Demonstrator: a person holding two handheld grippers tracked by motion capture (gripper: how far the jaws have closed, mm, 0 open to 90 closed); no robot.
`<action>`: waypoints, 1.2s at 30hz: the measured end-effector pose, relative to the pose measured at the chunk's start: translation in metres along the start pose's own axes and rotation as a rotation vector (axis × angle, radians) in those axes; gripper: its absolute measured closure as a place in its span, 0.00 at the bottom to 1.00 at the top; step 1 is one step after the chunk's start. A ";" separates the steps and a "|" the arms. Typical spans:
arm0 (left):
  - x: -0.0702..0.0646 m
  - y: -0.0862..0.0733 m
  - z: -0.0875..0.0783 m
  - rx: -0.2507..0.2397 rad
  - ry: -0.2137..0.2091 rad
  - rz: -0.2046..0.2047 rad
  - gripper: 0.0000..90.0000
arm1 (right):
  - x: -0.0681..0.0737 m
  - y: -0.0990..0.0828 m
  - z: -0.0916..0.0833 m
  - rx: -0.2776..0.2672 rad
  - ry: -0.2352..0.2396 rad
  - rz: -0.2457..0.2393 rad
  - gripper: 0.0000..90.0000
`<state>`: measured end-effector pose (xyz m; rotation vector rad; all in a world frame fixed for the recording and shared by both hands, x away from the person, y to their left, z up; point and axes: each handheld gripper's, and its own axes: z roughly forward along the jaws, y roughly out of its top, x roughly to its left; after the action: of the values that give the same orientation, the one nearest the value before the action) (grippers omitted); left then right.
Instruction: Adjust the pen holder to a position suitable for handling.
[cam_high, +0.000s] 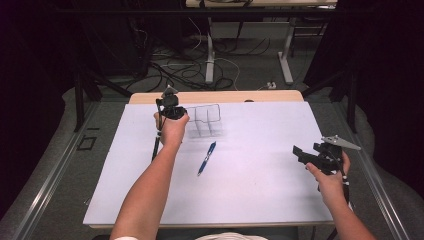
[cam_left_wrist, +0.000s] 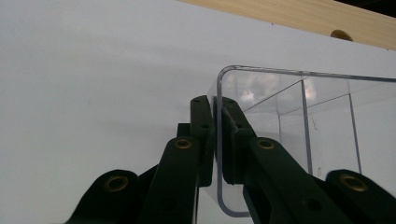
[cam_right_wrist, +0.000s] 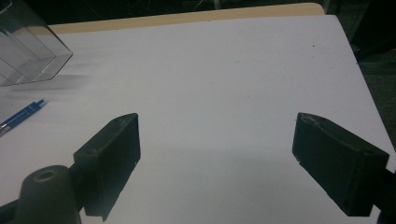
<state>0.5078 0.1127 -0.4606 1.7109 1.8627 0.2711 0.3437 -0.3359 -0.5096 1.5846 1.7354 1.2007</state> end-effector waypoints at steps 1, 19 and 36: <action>-0.001 0.000 0.001 -0.001 0.000 0.004 0.95 | 0.000 0.000 0.000 0.000 0.000 0.000 0.16; -0.023 -0.005 0.013 0.016 0.006 0.012 0.94 | 0.000 0.000 0.001 -0.005 0.012 -0.003 0.16; -0.024 -0.008 0.018 0.030 -0.011 0.027 0.91 | 0.001 -0.001 0.002 0.004 0.013 -0.016 0.16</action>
<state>0.5108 0.0841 -0.4726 1.7549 1.8459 0.2451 0.3446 -0.3345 -0.5107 1.5660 1.7564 1.2034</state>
